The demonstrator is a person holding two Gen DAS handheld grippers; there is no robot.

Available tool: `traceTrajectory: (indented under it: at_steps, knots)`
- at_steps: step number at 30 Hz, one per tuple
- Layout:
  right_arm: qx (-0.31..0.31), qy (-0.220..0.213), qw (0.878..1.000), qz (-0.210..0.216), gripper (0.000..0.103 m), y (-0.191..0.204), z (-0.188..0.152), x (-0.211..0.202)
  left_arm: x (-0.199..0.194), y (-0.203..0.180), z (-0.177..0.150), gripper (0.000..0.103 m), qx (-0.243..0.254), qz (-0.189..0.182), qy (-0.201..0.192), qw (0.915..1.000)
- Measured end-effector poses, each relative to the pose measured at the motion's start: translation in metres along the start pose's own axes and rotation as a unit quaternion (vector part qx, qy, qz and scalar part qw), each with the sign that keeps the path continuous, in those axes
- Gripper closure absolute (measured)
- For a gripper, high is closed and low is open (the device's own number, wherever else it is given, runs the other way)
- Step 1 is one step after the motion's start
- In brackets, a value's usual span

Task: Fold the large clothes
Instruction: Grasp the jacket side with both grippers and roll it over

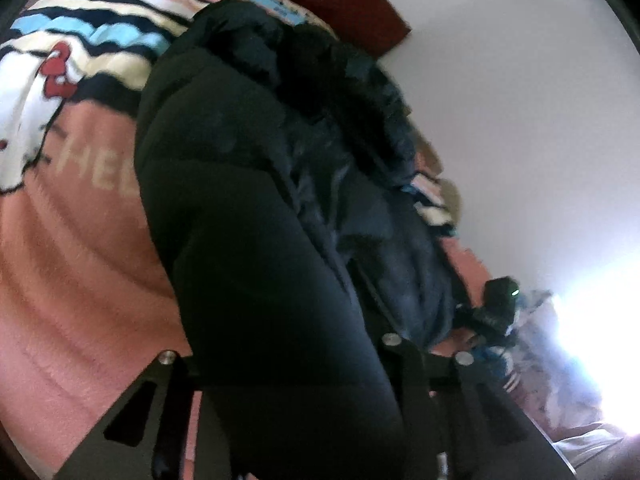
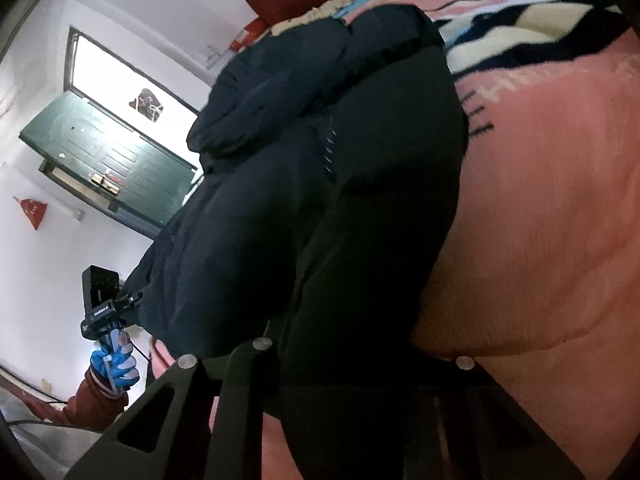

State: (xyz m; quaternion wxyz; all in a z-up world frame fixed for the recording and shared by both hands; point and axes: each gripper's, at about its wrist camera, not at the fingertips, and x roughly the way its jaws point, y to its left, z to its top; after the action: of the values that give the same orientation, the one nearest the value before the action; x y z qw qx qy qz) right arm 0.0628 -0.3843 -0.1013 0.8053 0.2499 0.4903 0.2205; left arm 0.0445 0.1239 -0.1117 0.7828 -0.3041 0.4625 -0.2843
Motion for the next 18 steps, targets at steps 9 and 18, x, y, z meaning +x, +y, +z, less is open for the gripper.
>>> traceTrajectory:
  at_steps: [9,18]
  knots:
    - [-0.002,-0.082,0.995,0.054,0.085,0.020,0.045,-0.037,-0.018,-0.050,0.052,0.080,0.056,-0.079,-0.035,0.9947]
    - [0.038,-0.160,0.978,0.131,0.085,0.013,0.105,-0.060,-0.039,-0.055,0.116,0.080,0.038,-0.158,-0.087,0.9828]
